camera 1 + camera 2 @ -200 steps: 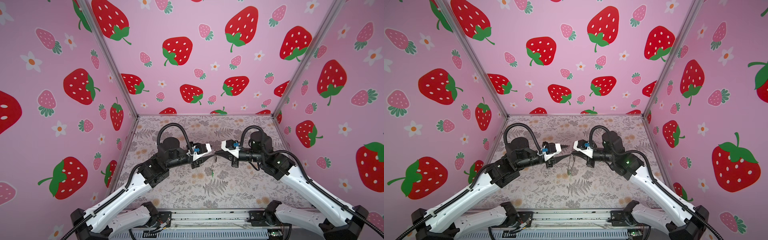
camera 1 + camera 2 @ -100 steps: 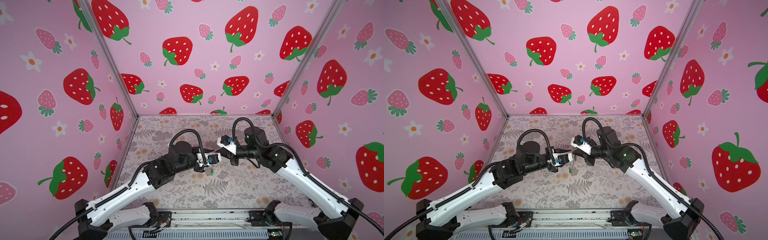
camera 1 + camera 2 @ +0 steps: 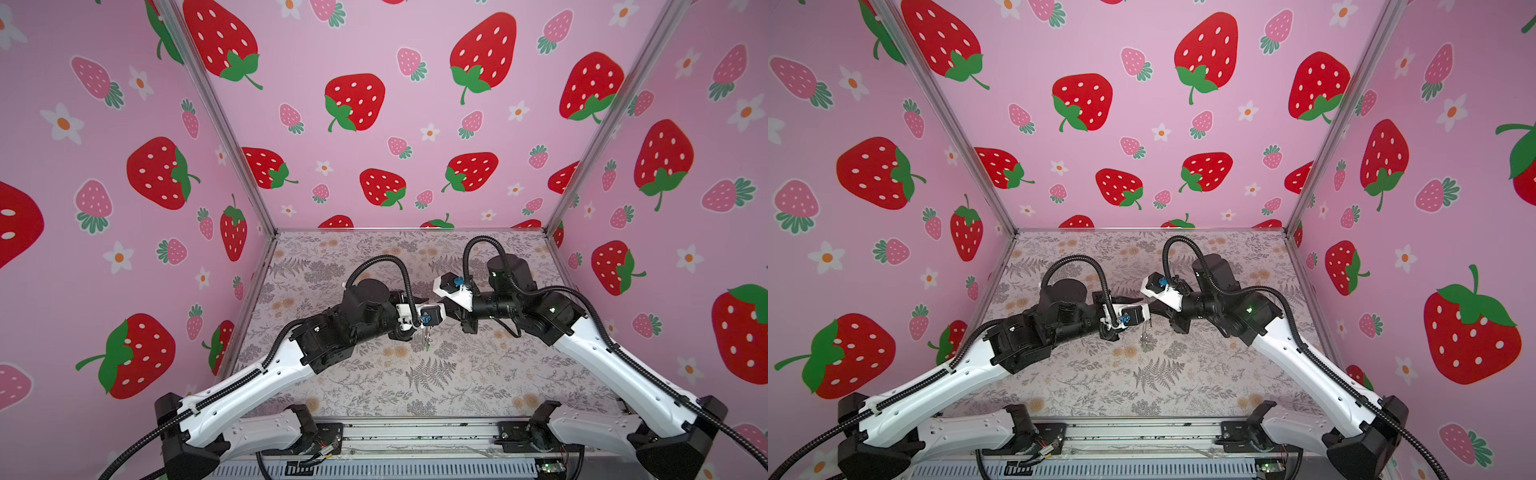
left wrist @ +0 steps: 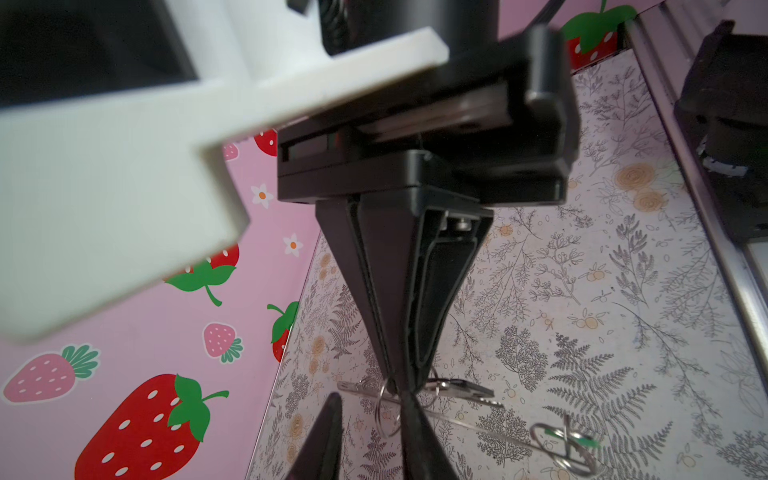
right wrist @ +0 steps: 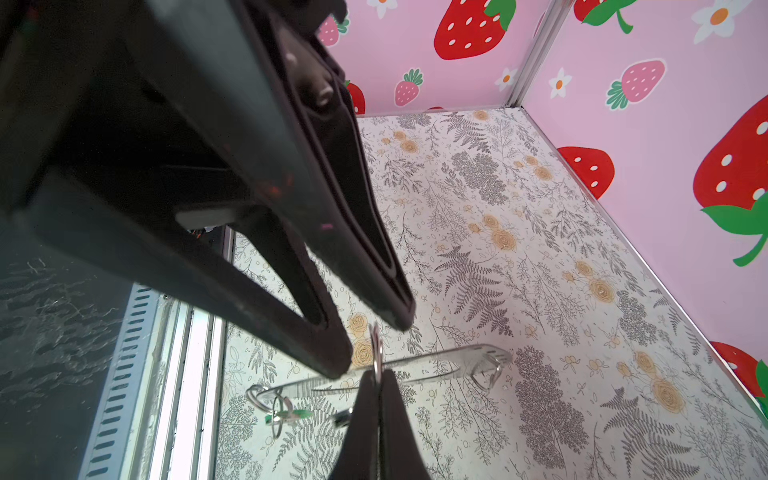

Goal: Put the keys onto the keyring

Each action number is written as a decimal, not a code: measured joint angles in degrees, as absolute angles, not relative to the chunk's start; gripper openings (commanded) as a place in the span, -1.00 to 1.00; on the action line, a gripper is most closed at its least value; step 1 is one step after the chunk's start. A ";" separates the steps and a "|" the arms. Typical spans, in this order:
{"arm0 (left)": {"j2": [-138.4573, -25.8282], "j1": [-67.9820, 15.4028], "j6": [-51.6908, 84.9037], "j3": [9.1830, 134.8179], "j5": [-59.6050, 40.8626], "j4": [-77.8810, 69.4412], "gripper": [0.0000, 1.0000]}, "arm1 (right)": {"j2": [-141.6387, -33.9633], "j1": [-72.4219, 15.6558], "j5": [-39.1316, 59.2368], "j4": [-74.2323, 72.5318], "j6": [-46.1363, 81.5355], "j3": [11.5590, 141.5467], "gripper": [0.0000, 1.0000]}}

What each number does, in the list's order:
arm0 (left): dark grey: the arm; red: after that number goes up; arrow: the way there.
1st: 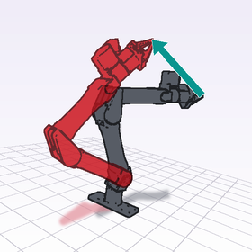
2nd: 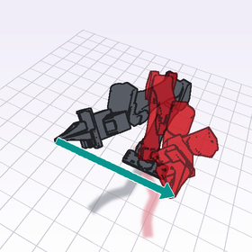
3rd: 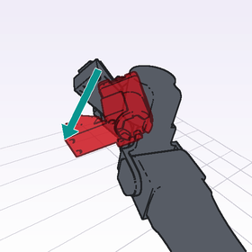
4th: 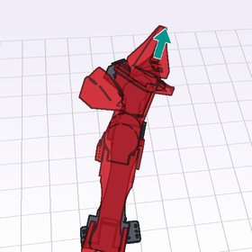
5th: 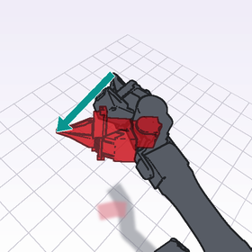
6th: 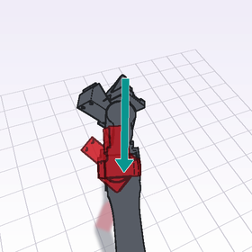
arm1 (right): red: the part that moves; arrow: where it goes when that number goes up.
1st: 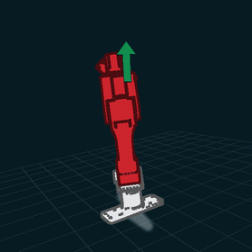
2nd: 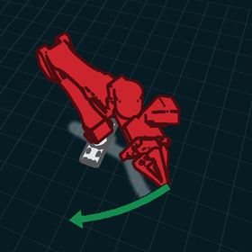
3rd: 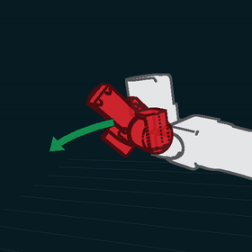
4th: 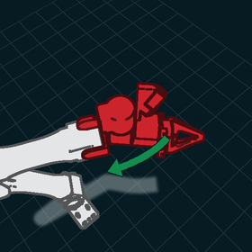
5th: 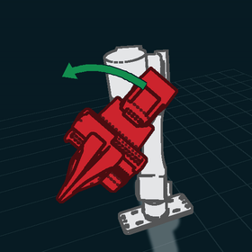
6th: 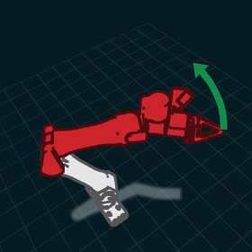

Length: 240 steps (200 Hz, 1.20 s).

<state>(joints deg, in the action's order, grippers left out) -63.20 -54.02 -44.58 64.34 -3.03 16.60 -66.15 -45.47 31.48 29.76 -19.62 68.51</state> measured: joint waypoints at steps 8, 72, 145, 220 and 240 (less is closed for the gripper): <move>-63.29 -54.02 -44.56 64.34 -3.03 16.62 -0.52 | -66.15 -45.50 31.51 29.71 -19.64 68.51 -1.00; -63.57 -54.06 -44.34 64.34 -3.22 16.62 -0.59 | -66.13 -46.13 31.55 29.65 -20.67 68.51 -1.00; -63.59 -53.82 -43.44 64.34 -3.99 16.78 -0.68 | -64.84 -47.16 29.98 29.50 -23.09 68.40 -1.00; -64.73 -52.99 -42.19 65.78 -6.76 18.63 -1.00 | -63.99 -48.51 25.82 28.77 -26.22 68.01 -0.79; -64.93 -52.75 -42.13 65.87 -7.51 18.96 -1.00 | -63.33 -48.80 24.32 27.38 -25.47 67.09 -0.44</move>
<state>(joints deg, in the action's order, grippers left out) -64.93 -52.75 -42.13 65.87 -7.51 18.96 -63.33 -48.80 24.32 27.38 -25.47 67.09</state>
